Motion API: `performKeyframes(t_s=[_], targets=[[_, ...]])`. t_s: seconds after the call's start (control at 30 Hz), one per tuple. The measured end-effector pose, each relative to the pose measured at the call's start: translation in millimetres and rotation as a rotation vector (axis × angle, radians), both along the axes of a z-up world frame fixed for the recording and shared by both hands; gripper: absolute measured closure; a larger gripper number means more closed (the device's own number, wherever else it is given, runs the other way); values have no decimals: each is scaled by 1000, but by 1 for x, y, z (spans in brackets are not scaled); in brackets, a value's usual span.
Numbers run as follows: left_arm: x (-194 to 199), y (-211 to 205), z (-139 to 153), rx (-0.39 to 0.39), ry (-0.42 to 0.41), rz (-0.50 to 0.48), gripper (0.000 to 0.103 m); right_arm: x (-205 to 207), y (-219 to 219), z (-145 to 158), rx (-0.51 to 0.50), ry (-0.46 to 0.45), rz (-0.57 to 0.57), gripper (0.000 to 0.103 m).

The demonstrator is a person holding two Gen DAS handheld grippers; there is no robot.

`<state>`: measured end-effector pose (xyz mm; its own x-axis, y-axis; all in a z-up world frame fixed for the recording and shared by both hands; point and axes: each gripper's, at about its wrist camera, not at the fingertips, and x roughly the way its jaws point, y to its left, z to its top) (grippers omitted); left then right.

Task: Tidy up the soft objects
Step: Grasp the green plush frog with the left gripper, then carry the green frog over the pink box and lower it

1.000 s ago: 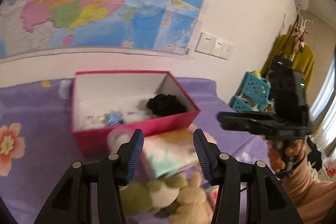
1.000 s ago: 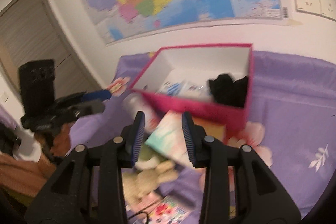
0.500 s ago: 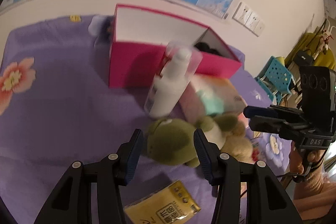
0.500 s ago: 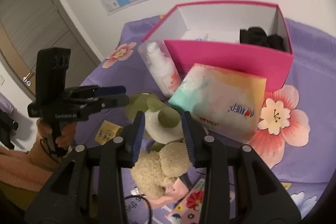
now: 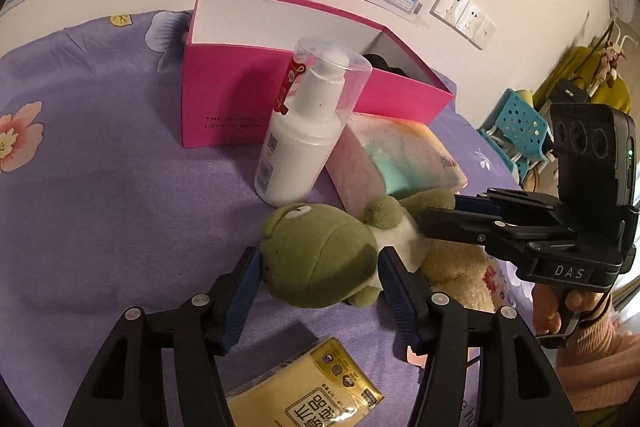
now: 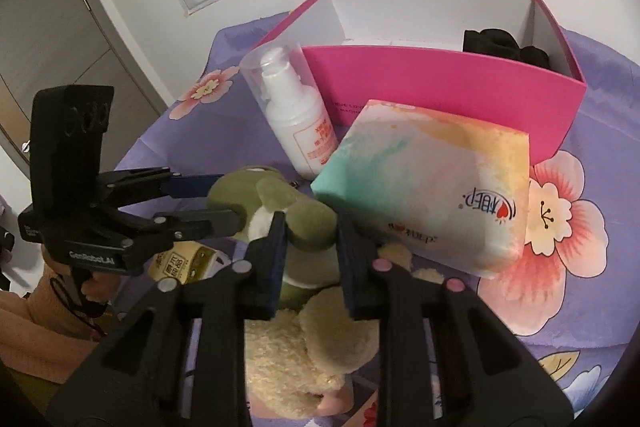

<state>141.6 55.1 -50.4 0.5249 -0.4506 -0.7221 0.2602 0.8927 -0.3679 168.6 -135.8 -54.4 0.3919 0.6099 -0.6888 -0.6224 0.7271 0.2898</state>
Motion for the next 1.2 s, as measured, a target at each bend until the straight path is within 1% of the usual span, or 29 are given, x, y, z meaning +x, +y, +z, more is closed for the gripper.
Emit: performKeyframes(t_s=[0.2, 0.33, 0.53, 0.7, 0.8, 0.9, 0.97, 1.13, 1.2], targets=[[-8, 4, 2, -33, 3, 18, 44, -4, -4, 6, 33, -21, 7, 78], [-18, 7, 16, -53, -34, 28, 44, -11, -4, 16, 59, -38, 19, 78], [-35, 6, 54, -67, -139, 22, 44, -21, -14, 43, 125, -76, 38, 78], [-41, 6, 98, -58, -265, 31, 44, -30, -15, 78, 153, -161, 56, 78], [-31, 7, 123, -40, -330, 41, 44, -28, -14, 102, 166, -219, 63, 78], [-20, 7, 136, -20, -368, 53, 44, -16, -13, 123, 191, -263, 59, 78], [-6, 7, 143, -8, -392, 59, 44, -4, -14, 133, 210, -273, 51, 78], [34, 13, 148, 14, -392, 98, 44, 40, -7, 146, 222, -273, 17, 78], [52, 17, 145, 6, -368, 106, 44, 56, -4, 146, 221, -256, 11, 78]])
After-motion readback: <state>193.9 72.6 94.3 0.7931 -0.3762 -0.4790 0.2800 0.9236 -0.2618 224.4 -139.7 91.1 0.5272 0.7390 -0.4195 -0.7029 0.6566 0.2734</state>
